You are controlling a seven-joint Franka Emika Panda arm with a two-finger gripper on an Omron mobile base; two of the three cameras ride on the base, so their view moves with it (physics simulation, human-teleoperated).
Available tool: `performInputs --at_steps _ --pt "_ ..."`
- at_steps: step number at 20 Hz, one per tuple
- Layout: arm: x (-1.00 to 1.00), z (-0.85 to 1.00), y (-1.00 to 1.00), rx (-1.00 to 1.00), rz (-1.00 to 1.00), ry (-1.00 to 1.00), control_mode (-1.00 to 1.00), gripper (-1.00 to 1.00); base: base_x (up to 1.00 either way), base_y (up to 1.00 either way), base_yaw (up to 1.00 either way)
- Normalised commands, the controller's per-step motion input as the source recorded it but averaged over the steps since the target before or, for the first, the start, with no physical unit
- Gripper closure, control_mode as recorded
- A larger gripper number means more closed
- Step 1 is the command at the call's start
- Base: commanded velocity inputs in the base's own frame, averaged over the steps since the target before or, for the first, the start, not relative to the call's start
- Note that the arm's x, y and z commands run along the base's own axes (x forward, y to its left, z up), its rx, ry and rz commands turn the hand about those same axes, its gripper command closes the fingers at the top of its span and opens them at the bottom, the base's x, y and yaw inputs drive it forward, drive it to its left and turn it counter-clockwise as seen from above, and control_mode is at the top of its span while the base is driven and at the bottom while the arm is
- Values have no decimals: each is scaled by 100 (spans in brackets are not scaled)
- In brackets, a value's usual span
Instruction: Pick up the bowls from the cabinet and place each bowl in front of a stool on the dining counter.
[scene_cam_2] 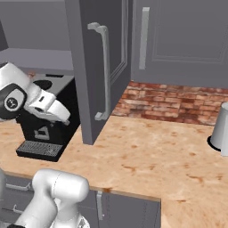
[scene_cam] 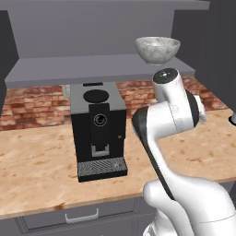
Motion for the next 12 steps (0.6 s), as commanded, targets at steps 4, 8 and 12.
performInputs --at_steps 4,8,12 --pt "0 66 12 -44 20 4 -100 -100 0 0 0" --pt "-19 31 4 -40 41 8 -100 -100 0 0 0" --pt "-27 38 0 -29 38 2 -100 -100 0 0 0"
